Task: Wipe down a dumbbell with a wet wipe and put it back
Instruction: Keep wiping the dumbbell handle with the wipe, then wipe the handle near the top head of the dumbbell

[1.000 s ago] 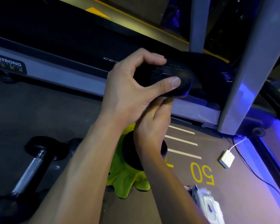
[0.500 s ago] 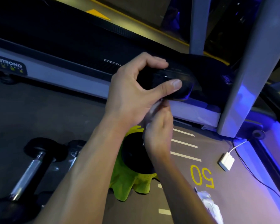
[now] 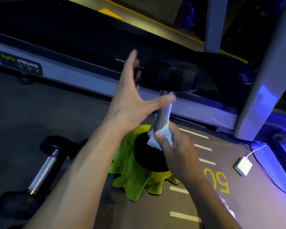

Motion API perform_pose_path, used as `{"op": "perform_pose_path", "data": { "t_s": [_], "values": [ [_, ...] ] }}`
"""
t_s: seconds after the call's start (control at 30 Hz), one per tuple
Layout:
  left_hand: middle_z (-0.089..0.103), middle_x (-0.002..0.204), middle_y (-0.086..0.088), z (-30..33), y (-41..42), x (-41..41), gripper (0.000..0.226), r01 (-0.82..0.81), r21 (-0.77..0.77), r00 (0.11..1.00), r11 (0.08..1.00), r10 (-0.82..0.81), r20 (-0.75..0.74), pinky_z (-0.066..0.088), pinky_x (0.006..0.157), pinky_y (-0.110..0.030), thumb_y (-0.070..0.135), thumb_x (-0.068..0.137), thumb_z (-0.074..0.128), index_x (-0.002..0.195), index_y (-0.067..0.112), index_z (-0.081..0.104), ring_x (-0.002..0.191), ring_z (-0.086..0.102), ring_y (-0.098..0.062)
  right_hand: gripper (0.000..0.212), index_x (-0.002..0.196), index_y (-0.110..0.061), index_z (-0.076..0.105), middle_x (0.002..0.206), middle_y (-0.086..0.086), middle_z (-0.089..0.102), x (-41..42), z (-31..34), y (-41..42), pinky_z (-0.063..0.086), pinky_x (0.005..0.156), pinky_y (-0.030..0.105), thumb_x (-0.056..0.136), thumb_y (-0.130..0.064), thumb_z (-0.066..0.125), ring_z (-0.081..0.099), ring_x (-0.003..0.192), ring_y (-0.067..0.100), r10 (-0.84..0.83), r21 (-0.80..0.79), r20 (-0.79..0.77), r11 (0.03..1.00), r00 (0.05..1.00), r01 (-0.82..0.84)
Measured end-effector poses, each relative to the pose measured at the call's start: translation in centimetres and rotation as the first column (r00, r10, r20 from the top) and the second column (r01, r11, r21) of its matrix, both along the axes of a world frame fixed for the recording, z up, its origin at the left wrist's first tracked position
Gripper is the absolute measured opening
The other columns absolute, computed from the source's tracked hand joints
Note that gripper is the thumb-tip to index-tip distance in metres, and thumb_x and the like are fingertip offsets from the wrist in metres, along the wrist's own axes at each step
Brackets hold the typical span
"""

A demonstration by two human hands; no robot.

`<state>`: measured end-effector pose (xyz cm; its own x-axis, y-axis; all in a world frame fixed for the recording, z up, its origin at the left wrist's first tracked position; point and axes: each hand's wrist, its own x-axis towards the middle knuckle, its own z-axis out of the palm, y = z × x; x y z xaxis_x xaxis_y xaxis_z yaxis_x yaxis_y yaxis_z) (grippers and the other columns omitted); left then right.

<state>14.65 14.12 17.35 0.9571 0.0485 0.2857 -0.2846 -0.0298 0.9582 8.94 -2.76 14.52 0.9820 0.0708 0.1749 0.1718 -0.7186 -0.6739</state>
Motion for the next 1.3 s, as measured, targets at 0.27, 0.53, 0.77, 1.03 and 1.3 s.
{"op": "perform_pose_path", "data": {
  "t_s": [0.27, 0.53, 0.77, 1.03, 1.3],
  "values": [
    [0.079, 0.107, -0.007, -4.6, -2.5, -1.4, 0.017, 0.171, -0.235, 0.942, 0.957, -0.229, -0.247, 0.059, 0.080, -0.023, 0.016, 0.104, 0.063, 0.119, 0.009, 0.068, 0.087, 0.073, -0.008, 0.042, 0.071, -0.047, 0.050, 0.059, -0.022, 0.055, -1.6, -0.5, 0.4, 0.032, 0.050, 0.014, 0.107, -0.026, 0.051, 0.048, 0.055, 0.002, -0.057, 0.032, 0.098, 0.998, 0.994, 0.055],
    [0.079, 0.095, -0.007, -6.5, 2.1, -3.2, 0.021, -0.052, -0.534, 0.972, 0.844, -0.078, -0.219, 0.061, 0.078, -0.028, 0.027, 0.098, 0.065, 0.112, 0.013, 0.068, 0.084, 0.074, -0.015, 0.032, 0.088, -0.023, 0.071, 0.077, -0.011, 0.070, -2.0, -0.7, 5.3, 0.049, 0.062, 0.023, 0.103, -0.040, 0.048, 0.060, 0.070, 0.002, -0.149, 0.389, 0.200, 0.919, 0.969, 0.061],
    [0.074, 0.084, -0.005, -8.1, 17.0, -5.4, 0.021, -0.347, -0.109, 0.894, 0.931, 0.293, -0.340, 0.062, 0.069, -0.031, 0.028, 0.097, 0.060, 0.109, 0.011, 0.065, 0.072, 0.074, -0.016, 0.031, 0.114, -0.029, 0.077, 0.101, -0.022, 0.078, -3.8, -4.6, 11.4, 0.049, 0.080, 0.009, 0.104, -0.033, 0.048, 0.070, 0.095, -0.006, 0.196, 0.577, -0.020, 0.803, 0.980, -0.149],
    [0.064, 0.070, -0.004, -16.6, 31.9, -6.8, 0.037, -0.134, 0.755, 0.695, 0.642, 0.604, -0.391, 0.043, 0.066, -0.039, 0.049, 0.091, 0.063, 0.087, 0.012, 0.064, 0.069, 0.056, -0.024, 0.049, 0.111, -0.031, 0.072, 0.093, -0.004, 0.078, -4.4, -13.3, 15.7, 0.060, 0.086, 0.049, 0.091, -0.064, 0.042, 0.075, 0.089, 0.019, 0.343, 0.497, -0.473, 0.864, 0.812, -0.075],
    [0.070, 0.074, -0.005, -27.4, 33.7, -5.8, 0.033, 0.132, 0.783, 0.562, 0.607, 0.605, -0.564, 0.046, 0.067, -0.029, 0.032, 0.100, 0.069, 0.070, 0.022, 0.058, 0.075, 0.072, -0.029, 0.055, 0.105, -0.027, 0.071, 0.089, 0.004, 0.075, -3.9, -16.6, 14.9, 0.060, 0.083, 0.056, 0.091, -0.075, 0.047, 0.073, 0.087, 0.025, 0.321, 0.462, -0.562, 0.886, 0.762, -0.033]
  ]
}}
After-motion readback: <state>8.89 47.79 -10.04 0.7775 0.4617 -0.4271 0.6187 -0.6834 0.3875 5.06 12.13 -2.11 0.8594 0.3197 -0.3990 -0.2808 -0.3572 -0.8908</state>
